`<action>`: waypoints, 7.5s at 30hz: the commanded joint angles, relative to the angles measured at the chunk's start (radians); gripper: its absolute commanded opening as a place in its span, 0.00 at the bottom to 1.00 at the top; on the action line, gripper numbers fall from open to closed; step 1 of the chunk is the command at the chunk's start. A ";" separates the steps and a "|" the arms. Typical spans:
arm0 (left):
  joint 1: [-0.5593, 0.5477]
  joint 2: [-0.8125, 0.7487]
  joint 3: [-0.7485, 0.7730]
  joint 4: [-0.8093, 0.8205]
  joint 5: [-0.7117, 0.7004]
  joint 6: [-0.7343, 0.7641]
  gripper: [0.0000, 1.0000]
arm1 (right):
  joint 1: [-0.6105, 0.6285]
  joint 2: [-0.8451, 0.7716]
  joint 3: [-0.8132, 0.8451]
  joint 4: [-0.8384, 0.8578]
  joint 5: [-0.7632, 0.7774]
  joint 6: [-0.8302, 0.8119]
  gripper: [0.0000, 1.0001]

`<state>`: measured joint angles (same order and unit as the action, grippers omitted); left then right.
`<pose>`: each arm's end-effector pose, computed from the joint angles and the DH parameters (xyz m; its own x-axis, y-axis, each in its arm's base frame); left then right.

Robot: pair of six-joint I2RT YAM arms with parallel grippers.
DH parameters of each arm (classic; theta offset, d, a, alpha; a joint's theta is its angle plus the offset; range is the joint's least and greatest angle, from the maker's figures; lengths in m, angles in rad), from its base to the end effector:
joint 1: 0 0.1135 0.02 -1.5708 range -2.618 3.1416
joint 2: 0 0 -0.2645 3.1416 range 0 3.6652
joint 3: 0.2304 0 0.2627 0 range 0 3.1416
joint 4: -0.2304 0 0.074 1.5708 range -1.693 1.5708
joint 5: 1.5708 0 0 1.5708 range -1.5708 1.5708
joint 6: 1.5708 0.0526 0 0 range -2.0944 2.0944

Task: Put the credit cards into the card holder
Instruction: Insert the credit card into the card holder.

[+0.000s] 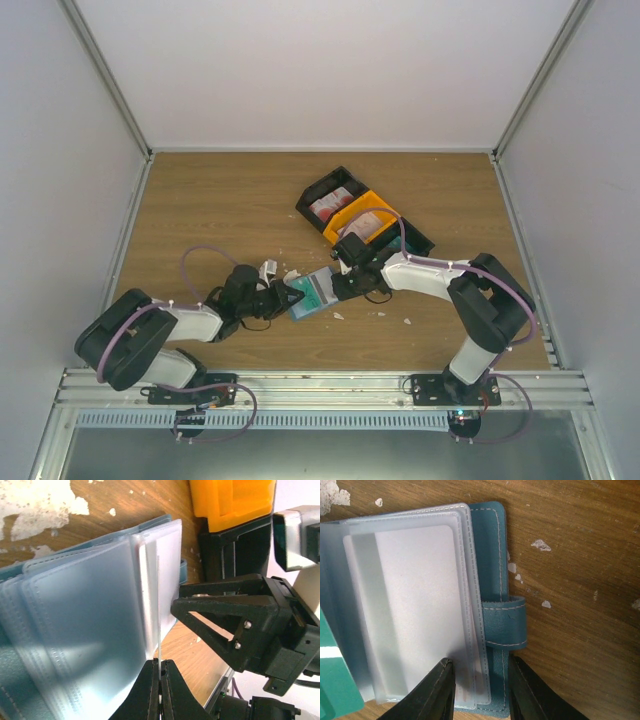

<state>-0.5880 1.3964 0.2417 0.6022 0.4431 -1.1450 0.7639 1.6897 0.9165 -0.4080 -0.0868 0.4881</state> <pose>0.1837 -0.1496 0.1005 -0.9133 -0.3800 -0.1467 -0.0653 0.4920 -0.8682 0.2311 0.2276 0.1235 -0.9243 -0.2385 -0.2979 -0.3164 0.9154 0.2489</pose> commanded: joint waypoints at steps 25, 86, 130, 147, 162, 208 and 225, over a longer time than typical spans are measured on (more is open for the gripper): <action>-0.002 0.187 0.024 0.178 0.031 -0.002 0.00 | 0.010 0.057 -0.041 -0.046 0.019 0.008 0.29; -0.042 0.427 0.077 0.354 0.052 -0.090 0.00 | 0.003 -0.002 -0.093 0.001 -0.055 0.063 0.30; -0.054 0.076 0.380 -0.678 -0.181 0.242 0.76 | -0.039 -0.102 -0.043 0.093 -0.088 0.098 0.46; -0.055 0.200 0.412 -0.671 -0.199 0.283 0.31 | -0.038 -0.002 -0.030 0.106 -0.144 0.061 0.22; -0.068 0.227 0.423 -0.525 -0.089 0.312 0.28 | -0.038 0.018 -0.026 0.120 -0.156 0.053 0.18; -0.090 0.149 0.394 -0.487 -0.090 0.392 0.38 | -0.041 -0.097 -0.054 0.074 -0.043 0.057 0.47; -0.074 -0.295 0.466 -0.824 -0.394 0.500 0.76 | -0.217 -0.397 0.143 -0.173 0.093 -0.182 0.63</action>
<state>-0.6712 1.1889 0.6647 -0.1650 0.1249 -0.7052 0.6022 1.3388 0.9943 -0.4969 -0.0051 0.4110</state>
